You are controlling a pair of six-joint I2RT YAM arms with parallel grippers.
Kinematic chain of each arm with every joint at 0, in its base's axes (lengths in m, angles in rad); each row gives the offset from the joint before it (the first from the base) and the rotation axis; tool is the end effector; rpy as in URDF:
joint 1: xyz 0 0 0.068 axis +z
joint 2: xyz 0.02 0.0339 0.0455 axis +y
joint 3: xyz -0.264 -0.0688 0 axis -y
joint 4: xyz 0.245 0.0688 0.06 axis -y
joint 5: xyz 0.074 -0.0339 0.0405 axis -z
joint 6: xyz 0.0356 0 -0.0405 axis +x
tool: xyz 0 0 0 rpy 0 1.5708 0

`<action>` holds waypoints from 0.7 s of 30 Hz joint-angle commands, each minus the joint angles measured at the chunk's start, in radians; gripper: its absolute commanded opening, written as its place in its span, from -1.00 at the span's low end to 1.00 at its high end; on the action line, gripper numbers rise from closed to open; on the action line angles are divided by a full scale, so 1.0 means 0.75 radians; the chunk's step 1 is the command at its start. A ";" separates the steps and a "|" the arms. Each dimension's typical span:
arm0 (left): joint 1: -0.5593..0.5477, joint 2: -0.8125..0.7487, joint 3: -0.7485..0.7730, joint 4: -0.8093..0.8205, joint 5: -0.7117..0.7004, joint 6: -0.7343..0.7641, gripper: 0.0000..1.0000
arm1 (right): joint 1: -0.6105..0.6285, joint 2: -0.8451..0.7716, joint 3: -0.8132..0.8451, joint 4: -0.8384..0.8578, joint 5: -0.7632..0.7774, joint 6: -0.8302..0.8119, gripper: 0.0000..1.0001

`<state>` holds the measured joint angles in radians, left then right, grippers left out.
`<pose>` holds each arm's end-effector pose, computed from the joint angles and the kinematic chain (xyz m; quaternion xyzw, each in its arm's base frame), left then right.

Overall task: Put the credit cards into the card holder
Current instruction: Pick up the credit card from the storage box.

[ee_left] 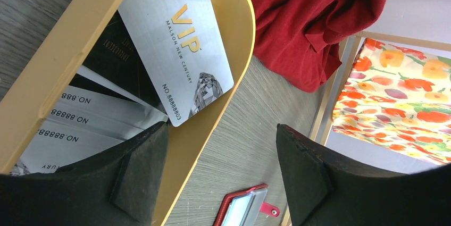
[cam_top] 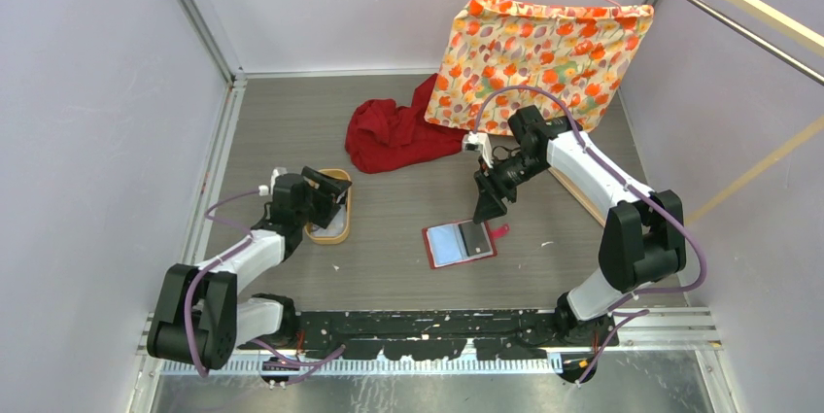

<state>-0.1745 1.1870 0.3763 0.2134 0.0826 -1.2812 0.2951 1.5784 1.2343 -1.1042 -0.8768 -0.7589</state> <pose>0.2200 -0.0418 0.1605 -0.4477 0.7615 -0.3382 0.3247 0.2644 0.1090 0.2553 -0.4770 0.7680 0.3996 0.1513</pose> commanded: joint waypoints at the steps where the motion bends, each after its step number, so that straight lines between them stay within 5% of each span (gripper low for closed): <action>1: 0.011 -0.016 -0.014 0.085 -0.022 -0.016 0.49 | 0.002 -0.001 0.050 -0.022 -0.020 -0.031 0.18; 21: 0.010 -0.007 -0.078 0.256 -0.078 -0.081 0.45 | 0.002 0.008 0.053 -0.040 -0.019 -0.047 0.18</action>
<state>-0.1738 1.1816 0.3248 0.3222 0.0528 -1.3293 0.2955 1.5784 1.2362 -1.1229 -0.8764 -0.7727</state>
